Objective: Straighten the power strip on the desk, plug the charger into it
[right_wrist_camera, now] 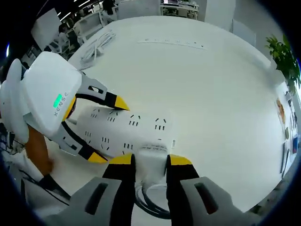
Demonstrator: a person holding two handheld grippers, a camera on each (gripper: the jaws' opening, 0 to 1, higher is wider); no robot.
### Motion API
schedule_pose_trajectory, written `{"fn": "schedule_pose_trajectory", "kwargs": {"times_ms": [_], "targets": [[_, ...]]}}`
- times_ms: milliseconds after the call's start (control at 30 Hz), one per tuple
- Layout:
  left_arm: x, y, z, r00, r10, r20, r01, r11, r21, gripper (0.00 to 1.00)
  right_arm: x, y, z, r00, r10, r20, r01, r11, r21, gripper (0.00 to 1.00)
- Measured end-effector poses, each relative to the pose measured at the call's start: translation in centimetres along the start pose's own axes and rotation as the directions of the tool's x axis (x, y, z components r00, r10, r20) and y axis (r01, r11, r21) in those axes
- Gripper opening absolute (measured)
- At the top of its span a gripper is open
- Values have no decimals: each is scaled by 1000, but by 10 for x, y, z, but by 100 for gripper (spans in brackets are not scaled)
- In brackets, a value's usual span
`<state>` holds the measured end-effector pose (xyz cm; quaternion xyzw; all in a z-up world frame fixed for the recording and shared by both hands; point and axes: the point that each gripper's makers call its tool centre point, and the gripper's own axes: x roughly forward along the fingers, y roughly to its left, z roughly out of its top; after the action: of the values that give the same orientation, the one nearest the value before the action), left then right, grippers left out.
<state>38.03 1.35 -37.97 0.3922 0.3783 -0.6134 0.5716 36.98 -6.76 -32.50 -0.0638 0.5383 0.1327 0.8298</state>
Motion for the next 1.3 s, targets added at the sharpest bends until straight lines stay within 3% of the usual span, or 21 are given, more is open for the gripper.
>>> {"fn": "schedule_pose_trajectory", "kwargs": {"times_ms": [233, 400, 600, 867, 1000, 1167, 1300], "targets": [[0, 0, 0, 1000, 1, 3, -1, 1000, -3, 71, 4, -3, 8, 998, 30, -49, -30, 1000, 6, 21], [0, 1, 0, 1000, 5, -1, -5, 1000, -7, 71, 7, -5, 8, 999, 29, -44, -28, 999, 19, 22], [1, 2, 0, 1000, 10, -5, -10, 1000, -19, 72, 8, -4, 8, 1000, 21, 15, -21, 1000, -10, 23], [1, 2, 1, 1000, 12, -3, -12, 1000, -28, 72, 6, -7, 5, 992, 63, 106, -62, 998, -13, 25], [1, 2, 1, 1000, 12, -3, -13, 999, -31, 72, 8, -5, 6, 992, 109, 70, -105, 993, -54, 27], [0, 2, 1, 1000, 13, -1, -13, 999, -34, 72, 8, -4, 4, 989, 124, 75, -117, 989, -86, 29], [0, 2, 1, 1000, 13, 1, -13, 999, -35, 72, 10, -1, 3, 985, 153, 83, -132, 967, -217, 32]]}}
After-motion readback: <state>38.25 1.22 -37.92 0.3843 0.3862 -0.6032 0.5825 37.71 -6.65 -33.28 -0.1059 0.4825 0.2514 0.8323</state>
